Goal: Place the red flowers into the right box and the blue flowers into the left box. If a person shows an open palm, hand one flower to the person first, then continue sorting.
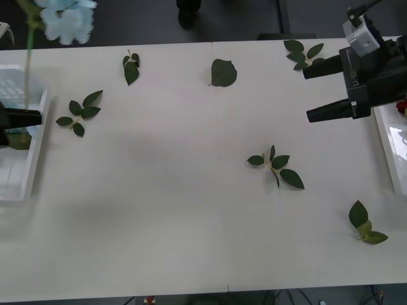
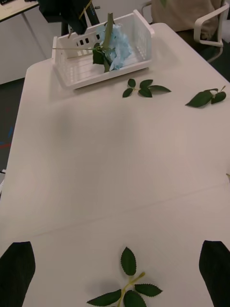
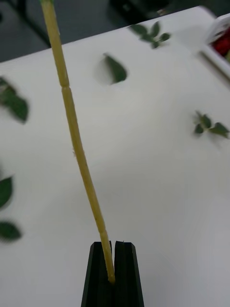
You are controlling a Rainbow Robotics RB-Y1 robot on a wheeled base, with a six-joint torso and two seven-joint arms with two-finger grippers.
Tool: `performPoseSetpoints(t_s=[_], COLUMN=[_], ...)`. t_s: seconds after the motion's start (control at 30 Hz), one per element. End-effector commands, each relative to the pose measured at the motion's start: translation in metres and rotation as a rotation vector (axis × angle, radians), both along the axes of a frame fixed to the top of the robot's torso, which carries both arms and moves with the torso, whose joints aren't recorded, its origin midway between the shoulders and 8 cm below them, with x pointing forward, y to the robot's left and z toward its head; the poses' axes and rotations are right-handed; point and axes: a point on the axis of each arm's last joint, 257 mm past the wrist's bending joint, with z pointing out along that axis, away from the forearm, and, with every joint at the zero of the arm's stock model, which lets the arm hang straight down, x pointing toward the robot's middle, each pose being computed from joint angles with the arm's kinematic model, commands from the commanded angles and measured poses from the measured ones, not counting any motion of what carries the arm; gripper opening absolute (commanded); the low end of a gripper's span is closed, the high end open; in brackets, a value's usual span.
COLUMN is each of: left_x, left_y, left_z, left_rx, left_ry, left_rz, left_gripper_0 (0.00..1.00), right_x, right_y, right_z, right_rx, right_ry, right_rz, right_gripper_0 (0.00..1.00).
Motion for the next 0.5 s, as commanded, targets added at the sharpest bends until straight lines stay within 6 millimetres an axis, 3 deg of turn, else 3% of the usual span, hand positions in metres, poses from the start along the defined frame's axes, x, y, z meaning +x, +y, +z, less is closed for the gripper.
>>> performPoseSetpoints(t_s=[0.03, 0.17, 0.2, 0.3, 0.5], left_x=[-0.024, -0.042, -0.045, -0.057, -0.082], left_y=[0.11, 0.2, 0.213, 0.241, 0.286], left_z=[-0.001, 0.002, 0.003, 0.001, -0.028], left_rx=[0.153, 0.397, 0.436, 0.503, 0.601], left_ry=[0.113, 0.141, 0.145, 0.184, 0.303], left_rz=[0.205, 0.371, 0.396, 0.464, 0.598], left_gripper_0=[0.0, 0.0, 0.0, 0.0, 0.0], right_x=[-0.011, -0.002, -0.001, 0.002, 0.003], right_y=[-0.027, -0.055, -0.058, -0.064, -0.056], right_z=[-0.003, -0.02, -0.024, -0.029, -0.026], right_rx=[-0.078, -0.202, -0.222, -0.254, -0.22], right_ry=[0.002, -0.019, -0.021, -0.029, -0.032], right_rz=[-0.013, -0.054, -0.057, -0.067, -0.064], right_gripper_0=[1.0, 1.0, 1.0, 1.0, 1.0])
